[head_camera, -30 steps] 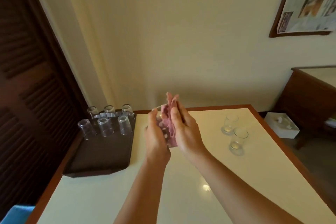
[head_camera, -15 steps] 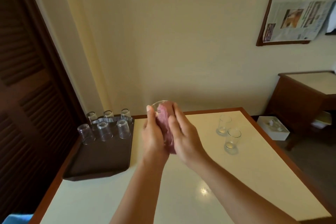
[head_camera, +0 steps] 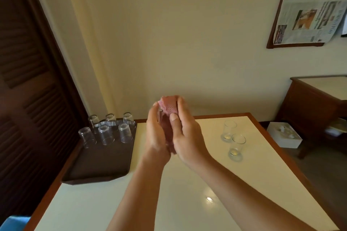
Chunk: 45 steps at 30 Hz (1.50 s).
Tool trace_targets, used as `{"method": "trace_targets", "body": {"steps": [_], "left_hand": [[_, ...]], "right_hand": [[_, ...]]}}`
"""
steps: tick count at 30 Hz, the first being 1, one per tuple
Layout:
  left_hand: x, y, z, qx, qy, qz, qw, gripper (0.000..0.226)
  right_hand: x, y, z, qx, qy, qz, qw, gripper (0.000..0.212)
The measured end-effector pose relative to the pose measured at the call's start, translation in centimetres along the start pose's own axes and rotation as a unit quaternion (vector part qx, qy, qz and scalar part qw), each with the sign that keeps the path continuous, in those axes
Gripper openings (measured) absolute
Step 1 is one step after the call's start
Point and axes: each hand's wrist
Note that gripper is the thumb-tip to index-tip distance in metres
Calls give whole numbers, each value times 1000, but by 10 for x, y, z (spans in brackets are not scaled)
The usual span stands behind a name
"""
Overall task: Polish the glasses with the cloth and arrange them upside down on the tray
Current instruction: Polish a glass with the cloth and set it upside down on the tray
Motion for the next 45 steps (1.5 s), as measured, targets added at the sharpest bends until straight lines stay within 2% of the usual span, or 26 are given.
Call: {"method": "trace_targets", "body": {"steps": [3, 4, 6, 8, 11, 13, 14, 16, 18, 21, 23, 27, 30, 32, 33, 35, 36, 38, 40, 42, 43, 45], "left_hand": [[-7, 3, 11, -22, -21, -53, 998, 63], [-4, 0, 12, -33, -15, -41, 998, 59], [6, -13, 12, -25, 5, 9, 1000, 52], [13, -27, 11, -13, 19, 23, 999, 50], [9, -29, 11, -9, -35, -46, 998, 62], [15, -27, 10, -26, -45, -63, 997, 67], [21, -29, 9, -35, -38, -58, 997, 66], [32, -42, 4, -36, -15, -22, 999, 59], [36, -52, 5, -23, -16, -12, 1000, 56], [18, -54, 6, 1, -68, -23, 997, 55], [16, -53, 8, 9, -57, -49, 997, 60], [30, -66, 14, -2, -13, -9, 1000, 52], [20, -72, 17, 14, -25, -26, 999, 55], [17, -70, 22, 18, -33, -43, 998, 60], [19, -70, 24, 15, -33, -35, 999, 60], [27, -73, 27, 17, -27, 11, 999, 56], [29, -78, 26, 16, -17, 24, 999, 56], [29, -85, 28, 12, -16, 15, 1000, 58], [28, -83, 33, -14, -69, -18, 997, 64], [30, -84, 34, -32, -91, -26, 995, 73], [34, -85, 33, -33, -85, -32, 995, 70], [40, -92, 31, -6, -60, -13, 998, 60]], "right_hand": [[-6, 0, -22, 78, 35, -15, 996, 59], [-11, 6, -15, 68, 34, -1, 997, 56], [-19, 21, 12, -2, -20, 57, 998, 47], [-16, 30, 22, -43, -19, 49, 998, 46], [-14, 20, -14, 9, 67, -49, 996, 59], [-24, 24, -28, 60, 84, -26, 994, 60], [-28, 30, -23, 60, 69, -1, 996, 57], [-32, 44, -2, 5, 13, 62, 998, 49], [-24, 53, 6, -21, 19, 58, 998, 45], [-22, 51, -24, 57, 90, 5, 994, 59], [-32, 55, -29, 103, 108, 20, 989, 59], [-27, 76, 15, 21, -6, 56, 998, 56], [-22, 70, -4, 26, 73, -4, 997, 58], [-33, 68, -18, 69, 105, 29, 992, 58], [-37, 73, -13, 68, 93, 63, 991, 58], [-41, 85, 10, 16, 37, 126, 991, 60], [-36, 91, 19, 2, 25, 127, 992, 58], [-28, 94, 18, -4, 58, 57, 997, 58], [-33, 89, -2, 32, 108, -3, 994, 59], [-41, 95, -13, 84, 114, 18, 990, 56], [-43, 100, -7, 78, 98, 44, 991, 50], [-41, 108, 15, 15, 63, 76, 995, 40]]}}
Point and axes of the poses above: each hand's wrist, its own z-axis towards the middle knuckle, its own y-axis out of the back of the hand, x = y × z, and after that the axes turned 12 degrees about x, right-handed
